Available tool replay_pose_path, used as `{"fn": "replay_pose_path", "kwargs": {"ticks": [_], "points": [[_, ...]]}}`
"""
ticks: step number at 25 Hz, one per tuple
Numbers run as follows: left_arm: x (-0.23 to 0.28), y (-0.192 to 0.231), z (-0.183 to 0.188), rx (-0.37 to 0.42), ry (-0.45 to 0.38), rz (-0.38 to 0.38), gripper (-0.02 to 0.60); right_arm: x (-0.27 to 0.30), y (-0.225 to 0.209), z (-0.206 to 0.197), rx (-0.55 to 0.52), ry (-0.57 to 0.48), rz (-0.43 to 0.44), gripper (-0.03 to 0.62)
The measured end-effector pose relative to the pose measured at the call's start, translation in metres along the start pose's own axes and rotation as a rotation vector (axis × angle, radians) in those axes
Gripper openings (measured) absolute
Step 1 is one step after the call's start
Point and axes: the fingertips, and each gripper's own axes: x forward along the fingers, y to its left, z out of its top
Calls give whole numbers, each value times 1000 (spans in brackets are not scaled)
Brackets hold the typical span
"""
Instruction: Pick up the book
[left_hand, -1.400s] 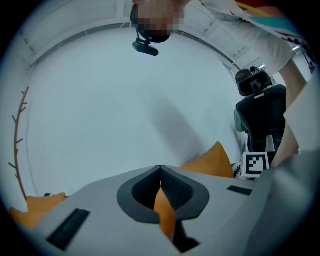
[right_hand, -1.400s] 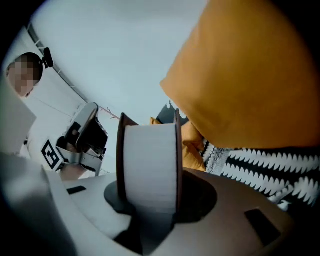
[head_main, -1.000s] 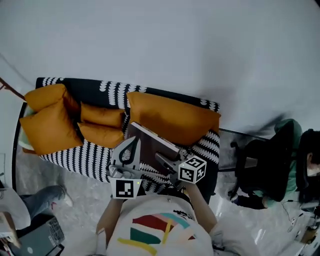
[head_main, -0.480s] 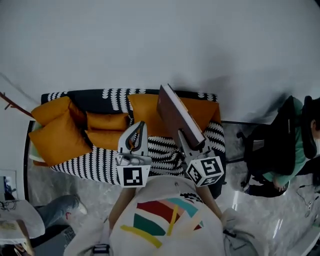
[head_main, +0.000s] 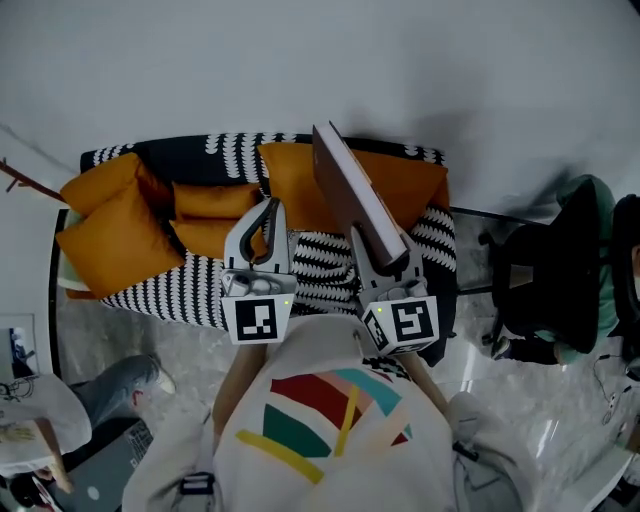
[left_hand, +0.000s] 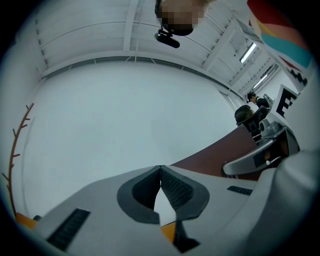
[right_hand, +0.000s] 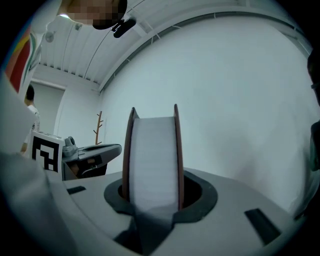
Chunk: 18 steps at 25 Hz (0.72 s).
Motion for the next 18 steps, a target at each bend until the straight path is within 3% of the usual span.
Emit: {"fn": "replay_pose_path", "kwargs": {"ticks": [18], "points": [[-18,19,-8,-22,16,62,8,-5,15,-8,-31,31,41,154]]}}
